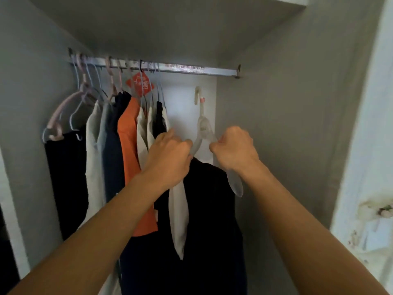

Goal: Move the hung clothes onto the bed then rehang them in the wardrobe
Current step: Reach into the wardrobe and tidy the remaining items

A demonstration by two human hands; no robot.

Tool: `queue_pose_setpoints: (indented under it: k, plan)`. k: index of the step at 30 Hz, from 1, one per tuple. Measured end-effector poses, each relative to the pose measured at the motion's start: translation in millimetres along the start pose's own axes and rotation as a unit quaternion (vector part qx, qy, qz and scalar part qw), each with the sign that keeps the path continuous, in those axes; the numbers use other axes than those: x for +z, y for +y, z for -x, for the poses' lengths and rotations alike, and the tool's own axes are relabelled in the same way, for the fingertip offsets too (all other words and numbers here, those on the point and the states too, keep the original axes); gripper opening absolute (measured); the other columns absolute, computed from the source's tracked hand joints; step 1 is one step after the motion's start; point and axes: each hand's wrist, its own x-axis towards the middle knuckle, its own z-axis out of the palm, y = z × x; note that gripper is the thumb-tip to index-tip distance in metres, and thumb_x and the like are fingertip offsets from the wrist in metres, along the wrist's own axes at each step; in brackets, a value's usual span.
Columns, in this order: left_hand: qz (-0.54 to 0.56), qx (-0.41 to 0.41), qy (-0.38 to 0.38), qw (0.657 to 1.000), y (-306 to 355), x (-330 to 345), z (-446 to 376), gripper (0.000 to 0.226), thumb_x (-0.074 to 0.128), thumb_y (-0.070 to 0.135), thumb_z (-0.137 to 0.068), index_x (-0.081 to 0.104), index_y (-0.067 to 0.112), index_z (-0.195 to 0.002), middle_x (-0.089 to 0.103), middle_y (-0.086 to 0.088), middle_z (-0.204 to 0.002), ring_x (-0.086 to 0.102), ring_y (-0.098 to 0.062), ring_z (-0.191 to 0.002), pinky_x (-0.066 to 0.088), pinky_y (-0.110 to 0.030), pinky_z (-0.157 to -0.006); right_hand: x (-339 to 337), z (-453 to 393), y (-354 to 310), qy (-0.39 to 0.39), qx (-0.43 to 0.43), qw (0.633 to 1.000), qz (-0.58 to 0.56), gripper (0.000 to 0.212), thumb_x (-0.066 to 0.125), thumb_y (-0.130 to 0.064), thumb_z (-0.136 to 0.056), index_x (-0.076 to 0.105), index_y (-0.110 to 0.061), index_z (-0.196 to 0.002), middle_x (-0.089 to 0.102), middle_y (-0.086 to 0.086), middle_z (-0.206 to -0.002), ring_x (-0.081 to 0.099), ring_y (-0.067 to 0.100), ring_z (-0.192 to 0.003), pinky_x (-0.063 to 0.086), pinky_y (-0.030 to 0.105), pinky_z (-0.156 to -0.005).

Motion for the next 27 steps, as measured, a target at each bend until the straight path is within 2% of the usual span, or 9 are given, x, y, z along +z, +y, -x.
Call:
queue_pose_setpoints:
  k: [3,6,8,13,16,17,21,25,27]
  plan:
    - [-0.038,-0.001,0.004,0.999,-13,11,-18,0.009,0.063,0.013,-0.084,0.068,0.01,-0.091,0.063,-0.008,-0.08,0.049,-0.028,-0.103,0.037,-0.035,-0.085,14,-30,-4,0.008,-0.002,1.0,0.007,0.026,0.062,-0.019,-0.083,0.051,-0.005,-0.065,0.053,0.009,-0.064,0.057,0.031,-0.062,0.039,0.029,-0.049]
    - [-0.041,-0.015,0.031,0.999,-22,21,-29,0.007,0.069,0.001,-0.074,0.065,0.007,-0.076,0.058,-0.009,-0.068,0.052,-0.027,-0.086,0.034,-0.031,-0.068,23,-54,-9,0.001,-0.013,1.0,-0.003,0.021,0.064,-0.018,-0.081,0.057,-0.001,-0.07,0.062,0.013,-0.069,0.066,0.033,-0.065,0.058,0.041,-0.056]
    - [-0.035,-0.029,0.041,0.998,-25,26,-35,0.016,0.071,-0.005,-0.067,0.06,0.006,-0.064,0.052,-0.01,-0.059,0.052,-0.028,-0.074,0.03,-0.03,-0.064,24,-69,-15,-0.001,-0.03,1.0,-0.008,0.021,0.064,-0.015,-0.08,0.056,-0.001,-0.066,0.062,0.015,-0.068,0.067,0.033,-0.064,0.06,0.045,-0.059]
    - [-0.051,-0.039,0.052,0.997,-26,30,-45,0.019,0.067,-0.003,-0.063,0.055,0.011,-0.058,0.054,-0.008,-0.057,0.056,-0.03,-0.072,0.042,-0.039,-0.078,19,-104,-38,0.042,-0.08,0.996,-0.011,0.035,0.063,-0.015,-0.083,0.042,-0.009,-0.056,0.053,0.009,-0.058,0.063,0.03,-0.06,0.048,0.031,-0.049]
    - [-0.064,-0.04,0.078,0.994,-29,29,-47,0.019,0.064,-0.005,-0.059,0.054,0.011,-0.057,0.053,-0.007,-0.056,0.057,-0.03,-0.072,0.04,-0.046,-0.1,20,-125,-55,0.057,-0.097,0.992,-0.049,0.039,0.057,-0.021,-0.089,0.038,-0.011,-0.057,0.053,0.009,-0.059,0.065,0.032,-0.062,0.048,0.03,-0.052]
    - [-0.065,-0.039,0.079,0.994,-29,28,-48,0.021,0.064,-0.006,-0.057,0.051,0.011,-0.056,0.052,-0.006,-0.054,0.057,-0.03,-0.069,0.041,-0.046,-0.1,20,-131,-61,0.056,-0.099,0.992,-0.053,0.036,0.057,-0.018,-0.087,0.038,-0.011,-0.057,0.053,0.009,-0.06,0.065,0.033,-0.063,0.046,0.03,-0.051]
    - [-0.068,-0.022,0.064,0.995,-30,23,-52,0.037,0.064,-0.008,-0.052,0.036,0.016,-0.054,0.044,-0.006,-0.049,0.049,-0.028,-0.057,0.037,-0.032,-0.07,29,-147,-82,0.048,-0.105,0.993,-0.027,0.026,0.057,-0.007,-0.076,0.039,-0.012,-0.058,0.046,0.003,-0.062,0.052,0.023,-0.06,0.029,0.024,-0.045]
    - [-0.078,-0.026,0.049,0.995,-35,22,-50,0.039,0.062,-0.003,-0.058,0.03,0.019,-0.054,0.043,-0.004,-0.053,0.047,-0.024,-0.062,0.033,-0.031,-0.07,37,-161,-95,0.036,-0.1,0.994,-0.035,0.029,0.058,-0.007,-0.079,0.037,-0.016,-0.061,0.041,0.0,-0.066,0.048,0.022,-0.066,0.026,0.025,-0.046]
    - [-0.084,-0.038,0.039,0.995,-36,20,-48,0.037,0.069,0.001,-0.057,0.036,0.018,-0.051,0.043,-0.002,-0.05,0.048,-0.024,-0.059,0.031,-0.03,-0.067,42,-168,-99,0.033,-0.094,0.994,-0.044,0.03,0.058,-0.006,-0.08,0.037,-0.016,-0.062,0.041,0.0,-0.068,0.049,0.022,-0.07,0.027,0.025,-0.046]
